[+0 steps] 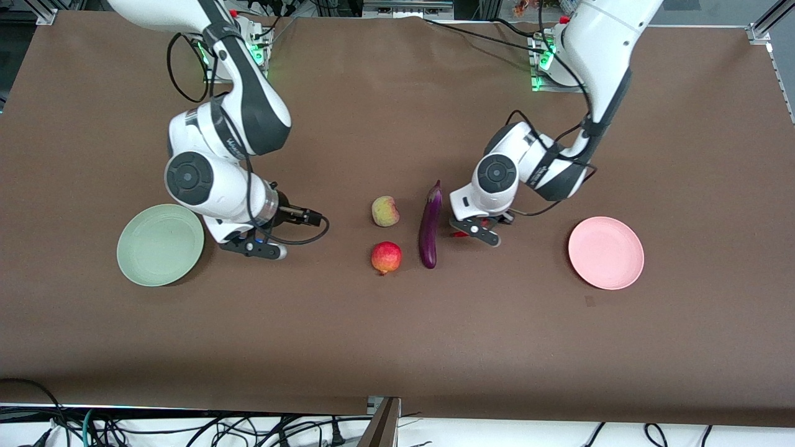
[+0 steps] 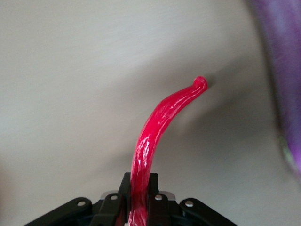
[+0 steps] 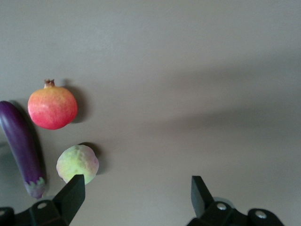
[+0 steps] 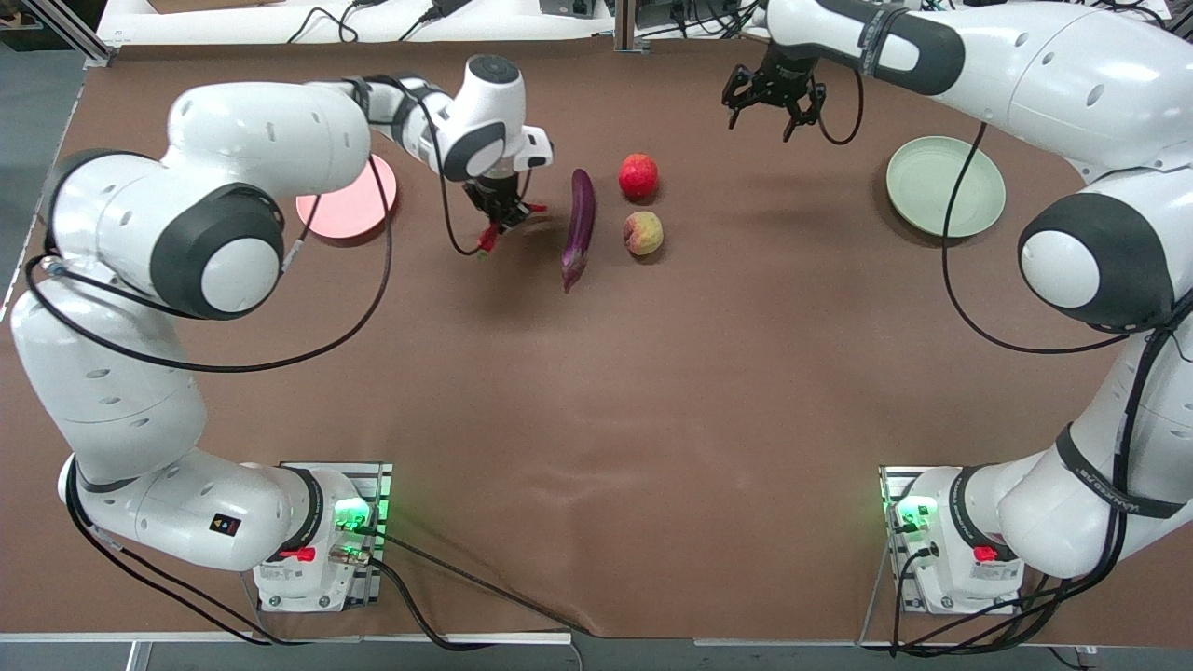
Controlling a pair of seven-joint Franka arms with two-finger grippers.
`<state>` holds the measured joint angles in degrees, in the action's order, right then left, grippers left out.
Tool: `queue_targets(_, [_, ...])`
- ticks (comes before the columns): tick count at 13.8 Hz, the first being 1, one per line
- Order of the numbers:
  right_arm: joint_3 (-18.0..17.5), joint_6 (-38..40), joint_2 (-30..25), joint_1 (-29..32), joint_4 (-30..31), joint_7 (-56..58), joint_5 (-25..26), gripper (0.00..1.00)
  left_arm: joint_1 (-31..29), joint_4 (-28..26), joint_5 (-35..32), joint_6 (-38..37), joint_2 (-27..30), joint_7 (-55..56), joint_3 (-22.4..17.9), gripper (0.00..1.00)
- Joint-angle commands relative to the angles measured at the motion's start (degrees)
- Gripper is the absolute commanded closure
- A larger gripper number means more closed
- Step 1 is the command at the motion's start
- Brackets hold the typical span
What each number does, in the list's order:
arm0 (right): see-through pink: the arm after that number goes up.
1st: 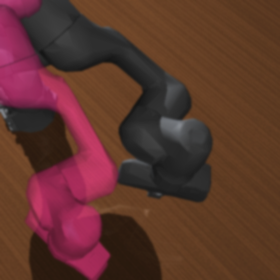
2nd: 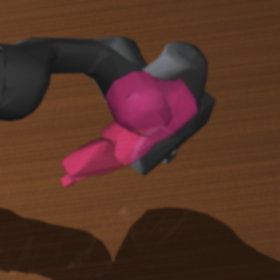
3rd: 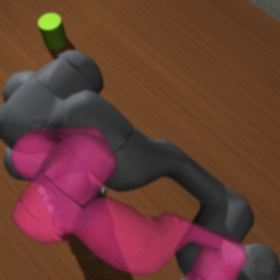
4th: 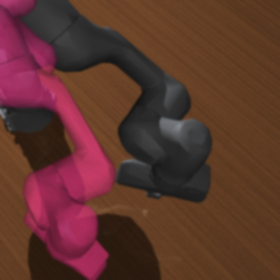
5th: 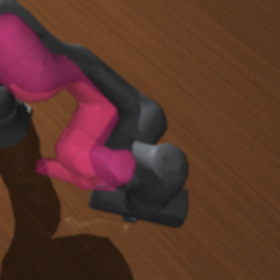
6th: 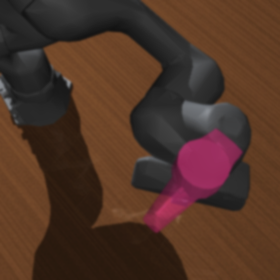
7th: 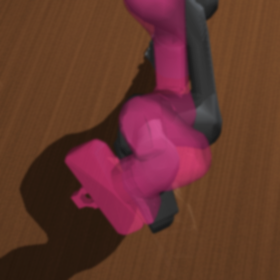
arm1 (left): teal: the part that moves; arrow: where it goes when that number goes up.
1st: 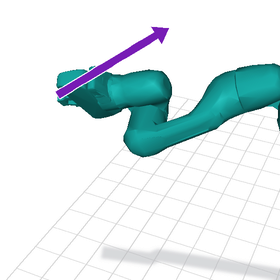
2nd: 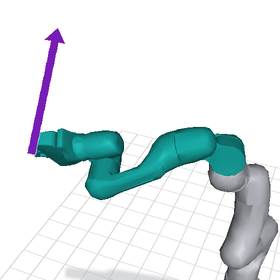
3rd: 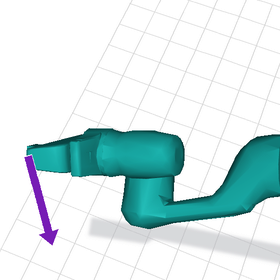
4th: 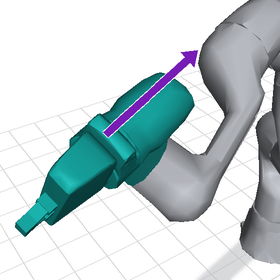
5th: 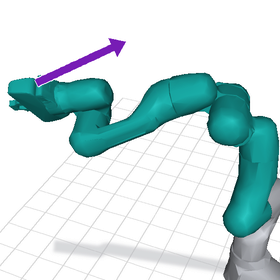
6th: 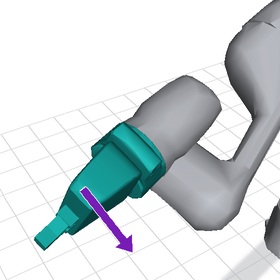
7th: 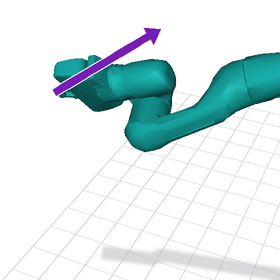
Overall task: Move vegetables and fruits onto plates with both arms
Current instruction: 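Place the chili on the pink plate while the right gripper grasps the apple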
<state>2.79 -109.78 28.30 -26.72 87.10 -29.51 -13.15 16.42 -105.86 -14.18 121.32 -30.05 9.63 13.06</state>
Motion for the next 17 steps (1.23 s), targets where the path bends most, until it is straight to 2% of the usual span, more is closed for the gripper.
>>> queue_targets(1, [0.4,-3.0,1.6,-3.3,-0.4,-4.0,-1.1,0.0,-3.2,-0.3,-4.8,-7.6,4.7,-1.4,0.2,1.0])
queue_targets(3, [0.4,-7.6,3.8,-6.3,-0.4,-8.5,-1.1,0.0,-7.4,-0.1,-10.0,-9.5,6.0,-7.0,0.3,1.0])
queue_targets(6, [0.4,-12.9,6.8,-10.2,-0.5,-12.8,-1.0,0.0,-16.0,0.9,-10.9,-7.3,6.0,-23.5,0.6,1.0])
queue_targets(11, [0.5,-18.9,11.9,-14.7,-0.5,-15.1,-0.4,0.0,-27.6,0.9,-11.0,4.3,2.7,-44.7,0.3,1.0])
queue_targets(14, [0.5,-20.6,13.4,-15.5,-0.5,-15.1,-0.3,0.0,-30.2,0.7,-10.3,8.5,1.0,-50.0,0.6,1.0])
queue_targets(15, [0.5,-21.0,13.7,-15.6,-0.5,-15.1,-0.3,0.0,-30.2,0.7,-10.1,8.5,0.2,-50.2,0.6,0.92])
queue_targets(16, [0.5,-21.1,14.1,-15.7,-0.5,-15.1,-0.2,0.0,-30.2,0.7,-10.1,8.6,0.0,-50.3,0.7,0.55])
queue_targets(17, [0.5,-21.2,14.6,-15.9,-0.5,-15.1,-0.2,0.0,-30.2,0.6,-10.2,8.5,-0.1,-50.4,0.7,0.01])
